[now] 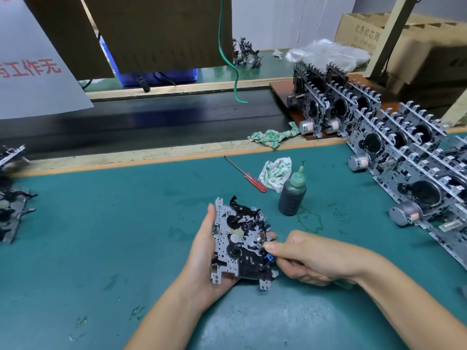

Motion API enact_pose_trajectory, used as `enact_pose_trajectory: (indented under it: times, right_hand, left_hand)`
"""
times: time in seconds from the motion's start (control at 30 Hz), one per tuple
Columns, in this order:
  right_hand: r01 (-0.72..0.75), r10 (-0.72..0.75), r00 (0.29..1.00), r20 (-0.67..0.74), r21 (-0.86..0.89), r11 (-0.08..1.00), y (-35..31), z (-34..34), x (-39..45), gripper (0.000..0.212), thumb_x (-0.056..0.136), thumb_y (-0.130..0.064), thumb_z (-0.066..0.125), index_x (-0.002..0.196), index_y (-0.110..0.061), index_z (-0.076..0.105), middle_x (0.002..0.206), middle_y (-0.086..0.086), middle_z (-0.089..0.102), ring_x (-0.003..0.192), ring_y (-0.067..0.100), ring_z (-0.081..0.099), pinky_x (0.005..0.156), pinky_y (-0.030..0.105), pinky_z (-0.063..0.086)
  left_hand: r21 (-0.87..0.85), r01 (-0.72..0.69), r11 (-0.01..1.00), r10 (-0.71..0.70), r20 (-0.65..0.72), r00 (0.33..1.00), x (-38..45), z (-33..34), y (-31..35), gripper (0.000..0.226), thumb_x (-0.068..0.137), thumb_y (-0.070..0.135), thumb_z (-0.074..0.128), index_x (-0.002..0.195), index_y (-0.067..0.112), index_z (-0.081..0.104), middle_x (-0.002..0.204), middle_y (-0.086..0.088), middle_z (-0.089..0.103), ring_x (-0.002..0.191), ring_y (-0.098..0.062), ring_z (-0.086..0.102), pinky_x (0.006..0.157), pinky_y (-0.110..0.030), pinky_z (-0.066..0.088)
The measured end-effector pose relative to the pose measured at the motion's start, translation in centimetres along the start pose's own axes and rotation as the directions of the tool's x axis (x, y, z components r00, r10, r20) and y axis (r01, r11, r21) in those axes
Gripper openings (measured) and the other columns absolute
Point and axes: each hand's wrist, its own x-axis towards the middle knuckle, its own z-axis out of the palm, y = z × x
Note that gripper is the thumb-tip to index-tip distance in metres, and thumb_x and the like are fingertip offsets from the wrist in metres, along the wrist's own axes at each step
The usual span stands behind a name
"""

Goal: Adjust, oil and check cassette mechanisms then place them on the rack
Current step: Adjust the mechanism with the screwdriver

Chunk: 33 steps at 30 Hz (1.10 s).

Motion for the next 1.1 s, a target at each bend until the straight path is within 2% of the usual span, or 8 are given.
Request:
enact_pose_trajectory:
  times: [0.2, 0.37, 0.47, 0.57, 0.63, 0.73, 0.87, 1.1]
  right_hand:
    - [0.023, -0.023, 1.0, -0.005, -0.046, 0.999, -0.1, -0.1, -0.2, 0.063, 0.099, -0.044, 0.037, 0.041, -0.02, 0.039, 0.03, -0.004, 0.024, 0.028, 0.012, 0.02, 0.036, 0.016, 0.021]
    - [0.046, -0.056, 0.992, -0.116, -0.087, 0.995, -0.1, 0.7, -0.3, 0.065, 0.1, -0.039, 0.037, 0.038, -0.02, 0.041, 0.029, -0.004, 0.026, 0.027, 0.01, 0.024, 0.036, 0.017, 0.024]
    - [0.087, -0.082, 0.991, -0.107, 0.041, 0.995, 0.1, 0.3, -0.6, 0.066, 0.1, -0.038, 0.038, 0.037, -0.019, 0.045, 0.028, -0.002, 0.025, 0.025, 0.008, 0.02, 0.033, 0.015, 0.021]
    - [0.163, -0.135, 0.983, -0.126, 0.251, 0.954, 0.2, -0.7, -1.0, 0.054, 0.095, -0.04, 0.041, 0.047, -0.015, 0.044, 0.027, -0.003, 0.023, 0.024, 0.008, 0.015, 0.033, 0.011, 0.016]
    - [0.206, -0.163, 0.975, -0.153, 0.33, 0.921, 0.3, -1.1, -1.0, 0.046, 0.091, -0.041, 0.043, 0.055, -0.012, 0.045, 0.028, -0.003, 0.024, 0.024, 0.008, 0.013, 0.033, 0.009, 0.016]
    - [0.22, -0.175, 0.972, -0.159, 0.344, 0.913, 0.5, -1.1, -0.9, 0.039, 0.095, -0.036, 0.041, 0.061, -0.018, 0.05, 0.032, -0.002, 0.024, 0.025, 0.007, 0.012, 0.033, 0.009, 0.016]
    - [0.205, -0.167, 0.976, -0.138, 0.329, 0.922, 0.8, -1.1, -0.8, 0.044, 0.1, -0.031, 0.038, 0.059, -0.022, 0.052, 0.033, -0.004, 0.025, 0.025, 0.005, 0.013, 0.033, 0.009, 0.016]
    - [0.199, -0.175, 0.979, -0.103, 0.3, 0.933, 1.0, -1.1, -0.7, 0.043, 0.1, -0.032, 0.04, 0.06, -0.021, 0.053, 0.033, -0.004, 0.027, 0.025, 0.006, 0.015, 0.032, 0.01, 0.017]
  left_hand:
    - [0.024, -0.024, 0.999, 0.025, -0.042, 0.999, -0.3, 0.5, 0.0, 0.076, 0.087, 0.068, 0.034, 0.1, 0.005, 0.074, 0.111, -0.024, 0.067, 0.092, -0.032, 0.069, 0.074, -0.037, 0.057]
    - [-0.009, -0.058, 0.998, 0.058, -0.045, 0.997, -0.7, 0.7, -0.3, 0.076, 0.088, 0.067, 0.033, 0.106, 0.003, 0.071, 0.114, -0.028, 0.064, 0.097, -0.036, 0.067, 0.089, -0.046, 0.048]
    - [-0.088, -0.027, 0.996, 0.026, -0.014, 1.0, -1.4, 0.8, -0.2, 0.078, 0.085, 0.066, 0.038, 0.111, -0.001, 0.068, 0.12, -0.027, 0.061, 0.105, -0.037, 0.064, 0.089, -0.049, 0.048]
    - [-0.246, -0.005, 0.969, 0.016, 0.045, 0.999, -2.0, 0.9, 0.0, 0.082, 0.08, 0.066, 0.048, 0.107, -0.01, 0.067, 0.121, -0.029, 0.06, 0.104, -0.041, 0.064, 0.082, -0.053, 0.054]
    - [-0.309, -0.001, 0.951, 0.022, 0.064, 0.998, -2.1, 0.9, 0.1, 0.088, 0.079, 0.069, 0.047, 0.107, -0.012, 0.065, 0.123, -0.032, 0.057, 0.106, -0.045, 0.061, 0.087, -0.055, 0.052]
    - [-0.32, -0.004, 0.947, 0.029, 0.074, 0.997, -2.1, 0.9, 0.3, 0.094, 0.077, 0.073, 0.044, 0.115, -0.012, 0.06, 0.129, -0.033, 0.052, 0.114, -0.047, 0.056, 0.099, -0.053, 0.044]
    - [-0.327, -0.002, 0.945, 0.041, 0.113, 0.993, -2.1, 0.7, 0.5, 0.095, 0.074, 0.072, 0.046, 0.122, -0.01, 0.055, 0.136, -0.031, 0.047, 0.122, -0.045, 0.05, 0.106, -0.05, 0.038]
    - [-0.349, 0.022, 0.937, 0.031, 0.146, 0.989, -1.9, 0.4, 0.2, 0.093, 0.072, 0.071, 0.049, 0.116, -0.011, 0.061, 0.129, -0.032, 0.053, 0.115, -0.047, 0.055, 0.1, -0.056, 0.041]
